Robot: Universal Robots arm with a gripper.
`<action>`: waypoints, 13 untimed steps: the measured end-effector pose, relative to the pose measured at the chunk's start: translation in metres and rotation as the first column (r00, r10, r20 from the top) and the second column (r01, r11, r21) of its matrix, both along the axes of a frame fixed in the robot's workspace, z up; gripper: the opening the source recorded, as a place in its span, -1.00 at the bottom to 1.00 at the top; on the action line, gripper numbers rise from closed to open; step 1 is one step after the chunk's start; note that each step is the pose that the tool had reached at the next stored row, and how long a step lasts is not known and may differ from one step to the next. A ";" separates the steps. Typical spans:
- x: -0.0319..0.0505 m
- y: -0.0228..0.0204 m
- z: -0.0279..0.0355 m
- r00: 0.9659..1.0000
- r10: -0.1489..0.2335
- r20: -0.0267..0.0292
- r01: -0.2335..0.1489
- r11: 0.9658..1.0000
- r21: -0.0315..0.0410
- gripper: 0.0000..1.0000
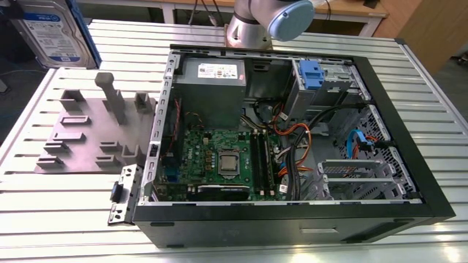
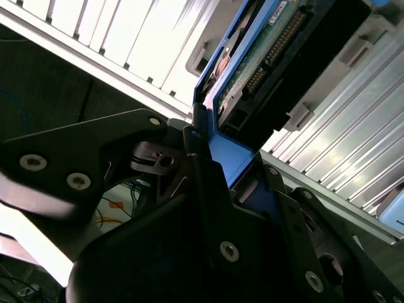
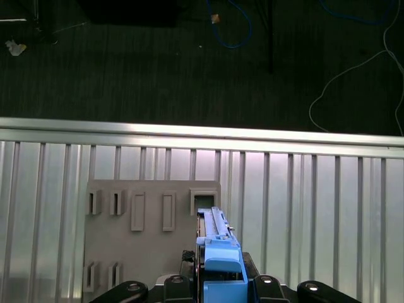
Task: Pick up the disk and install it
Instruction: 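Pick up the disk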
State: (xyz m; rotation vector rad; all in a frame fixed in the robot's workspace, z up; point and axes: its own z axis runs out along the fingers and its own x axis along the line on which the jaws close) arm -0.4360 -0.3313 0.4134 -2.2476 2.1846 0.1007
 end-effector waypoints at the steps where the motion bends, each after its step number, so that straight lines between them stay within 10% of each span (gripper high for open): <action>1: 0.0000 0.0000 0.0004 1.000 0.000 0.000 0.000 1.000 0.000 -0.26; 13: 0.0000 0.0000 0.0085 1.000 0.000 0.000 0.000 1.000 0.000 -0.26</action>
